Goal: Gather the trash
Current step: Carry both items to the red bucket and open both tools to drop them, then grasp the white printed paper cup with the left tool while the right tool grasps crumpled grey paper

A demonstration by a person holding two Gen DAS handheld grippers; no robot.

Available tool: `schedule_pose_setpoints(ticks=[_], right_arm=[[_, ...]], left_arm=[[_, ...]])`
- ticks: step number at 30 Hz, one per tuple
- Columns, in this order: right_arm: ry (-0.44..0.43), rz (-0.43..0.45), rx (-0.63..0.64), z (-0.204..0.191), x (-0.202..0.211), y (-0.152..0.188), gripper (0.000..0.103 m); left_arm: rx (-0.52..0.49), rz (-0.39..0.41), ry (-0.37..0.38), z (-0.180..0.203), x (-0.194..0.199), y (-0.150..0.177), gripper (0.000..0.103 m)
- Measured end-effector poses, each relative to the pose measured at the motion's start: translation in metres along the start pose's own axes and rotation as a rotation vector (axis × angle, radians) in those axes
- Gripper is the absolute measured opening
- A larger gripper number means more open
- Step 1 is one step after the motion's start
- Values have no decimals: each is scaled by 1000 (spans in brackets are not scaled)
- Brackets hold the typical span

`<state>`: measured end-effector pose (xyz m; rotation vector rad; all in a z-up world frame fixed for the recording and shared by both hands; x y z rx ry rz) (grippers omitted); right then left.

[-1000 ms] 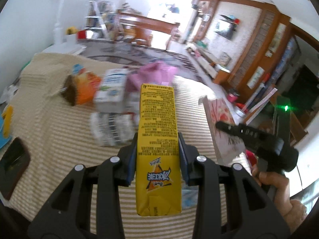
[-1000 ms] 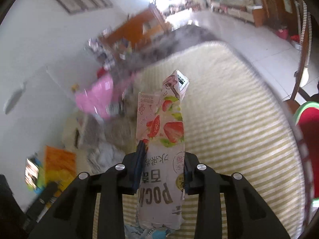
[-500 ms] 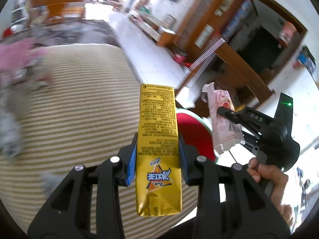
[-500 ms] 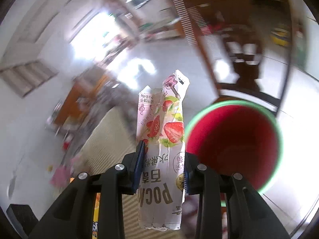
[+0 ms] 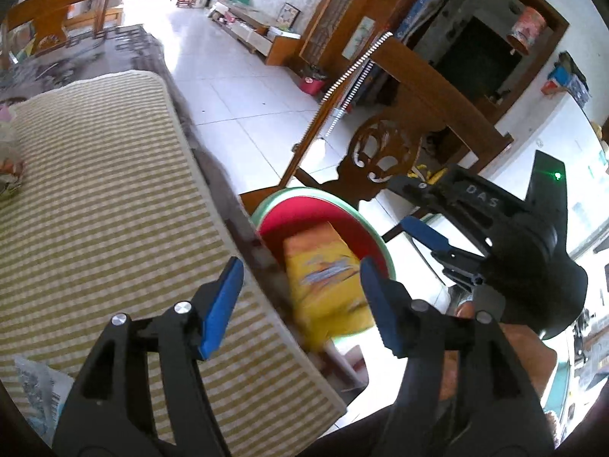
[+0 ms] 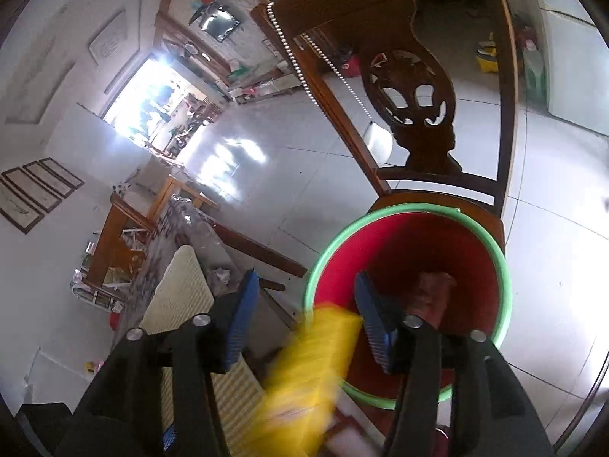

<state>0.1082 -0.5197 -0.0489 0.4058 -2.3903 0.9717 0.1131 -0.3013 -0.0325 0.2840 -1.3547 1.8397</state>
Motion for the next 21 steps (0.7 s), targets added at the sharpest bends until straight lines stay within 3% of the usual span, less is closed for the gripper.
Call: schedule_pose_setpoints(ticks=[4, 10, 16, 21], right_arm=[[-25, -14, 15, -9, -5, 3, 55], [-79, -82, 136, -44, -16, 21, 57], [-174, -206, 346, -104, -27, 66, 61], [-252, -267, 483, -149, -27, 106, 61]], left_arm=[[69, 15, -13, -17, 20, 6, 61], [142, 81, -120, -60, 63, 15, 61], [189, 163, -313, -122, 124, 25, 61], [229, 219, -530, -183, 173, 31, 61]])
Point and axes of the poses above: each gripper's, at about its wrist camera, not at the fingertips, and x roughly against the way its jaws point, z to its right, y to its underside, the point moved 1 cm from there along -x, roughly the way its jaws point, and after that the axes turned 12 degrees about z, right-handed, at the moved point
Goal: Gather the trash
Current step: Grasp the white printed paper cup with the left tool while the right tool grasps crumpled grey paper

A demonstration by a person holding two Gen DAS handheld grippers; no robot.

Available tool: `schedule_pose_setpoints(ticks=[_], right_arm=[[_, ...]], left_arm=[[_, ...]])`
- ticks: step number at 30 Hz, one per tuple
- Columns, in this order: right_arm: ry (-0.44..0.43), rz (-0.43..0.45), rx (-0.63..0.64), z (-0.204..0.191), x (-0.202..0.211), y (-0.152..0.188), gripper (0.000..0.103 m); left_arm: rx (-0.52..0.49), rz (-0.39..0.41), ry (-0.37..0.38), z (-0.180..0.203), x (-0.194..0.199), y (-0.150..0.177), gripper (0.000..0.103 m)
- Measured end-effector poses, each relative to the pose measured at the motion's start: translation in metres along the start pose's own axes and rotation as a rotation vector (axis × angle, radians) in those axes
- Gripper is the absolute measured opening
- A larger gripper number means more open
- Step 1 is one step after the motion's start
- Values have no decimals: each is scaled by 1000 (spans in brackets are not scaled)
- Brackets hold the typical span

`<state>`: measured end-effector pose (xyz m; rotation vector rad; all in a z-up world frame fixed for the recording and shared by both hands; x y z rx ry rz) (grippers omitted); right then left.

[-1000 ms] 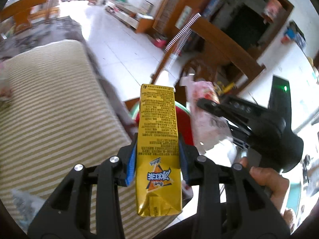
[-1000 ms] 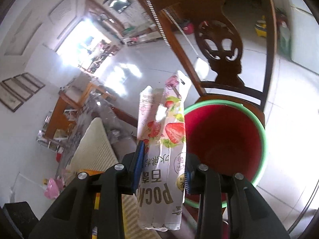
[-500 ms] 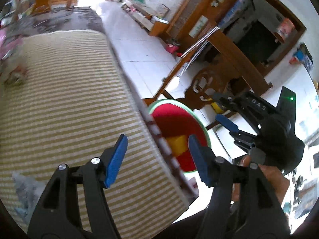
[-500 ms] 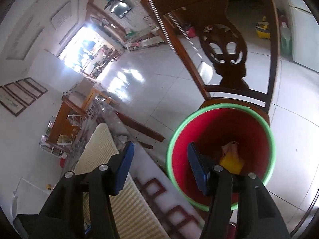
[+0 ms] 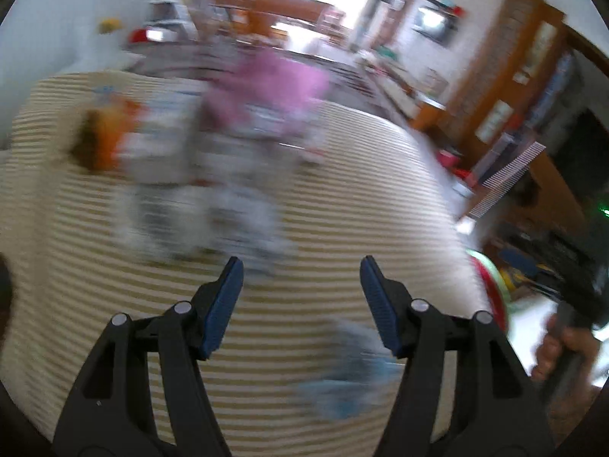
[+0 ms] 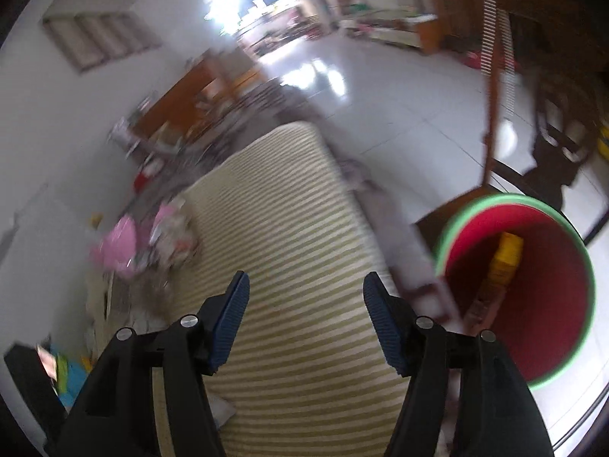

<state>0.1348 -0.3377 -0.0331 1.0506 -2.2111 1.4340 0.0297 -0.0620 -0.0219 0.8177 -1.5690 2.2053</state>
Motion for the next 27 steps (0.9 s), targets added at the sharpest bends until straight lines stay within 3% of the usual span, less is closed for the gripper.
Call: schedule_pose_setpoints(ticks=[2, 5, 9, 13, 16, 20, 23, 27], right_arm=[[-42, -20, 41, -23, -7, 6, 61], [-74, -47, 78, -45, -16, 14, 63], [-91, -75, 113, -69, -28, 22, 63], [-112, -90, 125, -82, -36, 27, 63], [-139, -93, 161, -92, -42, 31, 63], [-190, -115, 201, -109, -51, 41, 64], [-233, -151, 230, -124, -61, 54, 64], [-299, -213, 259, -146, -72, 76, 64]], left_arm=[[36, 5, -82, -31, 0, -4, 61], [114, -12, -127, -66, -5, -6, 61], [145, -37, -121, -84, -18, -7, 61], [95, -21, -111, -78, -31, -16, 79], [69, -51, -134, -76, -47, -18, 79], [119, -87, -118, -88, -61, -14, 80], [148, -75, -94, -97, -58, -10, 72], [172, -59, -104, -106, -40, 3, 70]])
Point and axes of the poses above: each gripper's, at about its wrist camera, not at the fingertips, and x roughly against the way its jaws point, z to its right, y to its underside, the point moved 1 cm from there along -x, roughly the way its jaws point, and after that the axes turned 12 degrees about z, right-handed, at the moved point
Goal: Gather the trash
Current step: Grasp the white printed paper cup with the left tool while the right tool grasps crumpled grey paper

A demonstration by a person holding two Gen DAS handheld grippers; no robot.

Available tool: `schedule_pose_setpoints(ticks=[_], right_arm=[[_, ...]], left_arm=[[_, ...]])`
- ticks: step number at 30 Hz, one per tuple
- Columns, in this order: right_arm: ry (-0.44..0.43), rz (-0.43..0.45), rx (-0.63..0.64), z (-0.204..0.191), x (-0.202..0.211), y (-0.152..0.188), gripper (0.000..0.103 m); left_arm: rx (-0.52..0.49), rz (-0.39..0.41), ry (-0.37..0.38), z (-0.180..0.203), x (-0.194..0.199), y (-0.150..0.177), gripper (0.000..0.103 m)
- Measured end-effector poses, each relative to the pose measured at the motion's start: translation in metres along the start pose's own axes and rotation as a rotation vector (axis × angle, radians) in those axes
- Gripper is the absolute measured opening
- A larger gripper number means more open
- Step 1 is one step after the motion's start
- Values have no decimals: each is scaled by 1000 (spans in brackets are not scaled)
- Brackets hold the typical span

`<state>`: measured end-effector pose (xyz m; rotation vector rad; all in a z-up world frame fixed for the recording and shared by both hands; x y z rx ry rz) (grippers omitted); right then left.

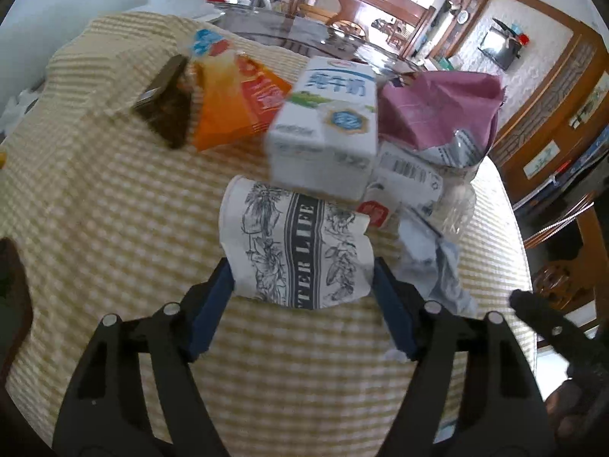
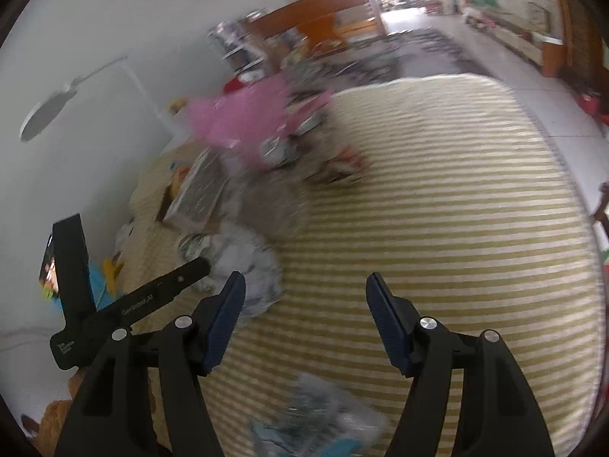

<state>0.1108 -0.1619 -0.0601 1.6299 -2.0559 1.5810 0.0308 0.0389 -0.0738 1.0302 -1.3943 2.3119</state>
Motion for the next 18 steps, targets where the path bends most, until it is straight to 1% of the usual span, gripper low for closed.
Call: schedule_pose_setpoints(ticks=[3, 6, 7, 8, 12, 15, 18], right_arm=[[-40, -36, 14, -14, -14, 10, 65], [-66, -41, 12, -22, -22, 10, 65], [-73, -35, 3, -23, -23, 9, 66], [-76, -27, -7, -24, -26, 7, 71], [-50, -5, -22, -24, -34, 4, 72], [-18, -16, -14, -22, -45, 6, 72], [-20, -26, -20, -22, -51, 7, 72]], left_arm=[[34, 7, -7, -13, 24, 17, 70], [30, 29, -55, -26, 47, 34, 70], [35, 30, -58, -32, 49, 38, 70], [44, 29, -54, -35, 53, 41, 70], [26, 29, -53, -31, 54, 37, 70], [5, 24, -46, -28, 49, 36, 71], [11, 18, -45, -27, 48, 39, 71]])
Point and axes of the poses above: each gripper's, at about its wrist camera, not at the fingertips, and x roughly against the way its jaws point, z to its right, y to its underside, the point moved 1 cm from there along -x, roughly the way its jaws point, and after that the axes turned 12 degrees about z, right-handed, at the moved point
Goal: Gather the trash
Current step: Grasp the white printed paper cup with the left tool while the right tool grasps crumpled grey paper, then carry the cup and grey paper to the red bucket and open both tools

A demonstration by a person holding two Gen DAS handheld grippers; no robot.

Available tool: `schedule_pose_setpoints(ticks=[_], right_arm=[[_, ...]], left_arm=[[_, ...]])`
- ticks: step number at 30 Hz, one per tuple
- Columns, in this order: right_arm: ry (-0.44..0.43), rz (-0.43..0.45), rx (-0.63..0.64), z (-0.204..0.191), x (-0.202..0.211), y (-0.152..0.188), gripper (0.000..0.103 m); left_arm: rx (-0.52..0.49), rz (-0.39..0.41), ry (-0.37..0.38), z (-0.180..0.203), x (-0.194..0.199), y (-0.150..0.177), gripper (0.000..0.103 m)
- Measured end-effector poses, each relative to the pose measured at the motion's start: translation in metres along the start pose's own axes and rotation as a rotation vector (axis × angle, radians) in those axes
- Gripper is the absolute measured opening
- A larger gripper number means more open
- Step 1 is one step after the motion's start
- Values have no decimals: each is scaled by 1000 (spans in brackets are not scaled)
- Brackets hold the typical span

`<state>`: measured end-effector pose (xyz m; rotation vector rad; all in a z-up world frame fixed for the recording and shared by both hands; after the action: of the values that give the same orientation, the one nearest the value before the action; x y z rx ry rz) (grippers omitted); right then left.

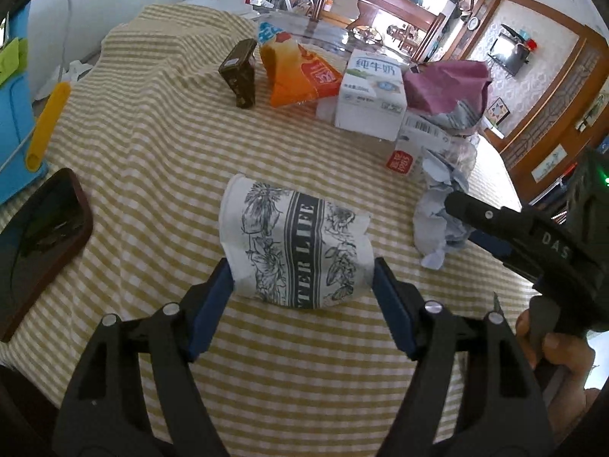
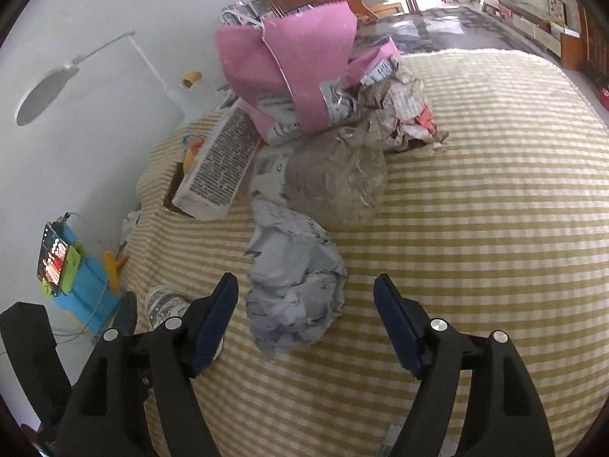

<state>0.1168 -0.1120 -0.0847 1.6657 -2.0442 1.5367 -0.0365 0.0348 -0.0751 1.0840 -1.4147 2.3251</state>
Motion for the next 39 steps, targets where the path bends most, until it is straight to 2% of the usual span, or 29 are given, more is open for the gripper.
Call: schedule_pose_setpoints(ticks=[3, 5, 7, 11, 22, 26, 39], right_arm=[[1, 5, 33, -6, -2, 0, 65], [-2, 3, 65, -11, -1, 0, 49], [-8, 5, 78, -14, 0, 1, 43], [-4, 16, 91, -16, 5, 0, 40], [-68, 49, 7, -10, 30, -8, 40], [-86, 53, -18, -9, 37, -9, 40], [-118, 101, -5, -14, 65, -15, 40]], left_arm=[[0, -2, 0, 0, -1, -1, 72], [-4, -2, -1, 0, -1, 0, 72], [-5, -3, -2, 1, -1, 0, 72], [-10, -13, -6, 2, -2, 1, 73], [5, -54, -26, 9, -10, 3, 76], [4, -63, -23, 8, -15, -2, 73], [-68, 13, -11, 29, 7, -8, 71]])
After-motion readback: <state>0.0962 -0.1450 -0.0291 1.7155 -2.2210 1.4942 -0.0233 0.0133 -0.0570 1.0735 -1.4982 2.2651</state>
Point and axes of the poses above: each gripper's, at about its wrist camera, not at the fingertips, and x roughly against the way its jaws point, z to its right, y to its underside, the point moved 1 cm from there along -x, roughly the way its jaws point, and after that the axes turned 12 degrees about z, right-handed, at the moved point
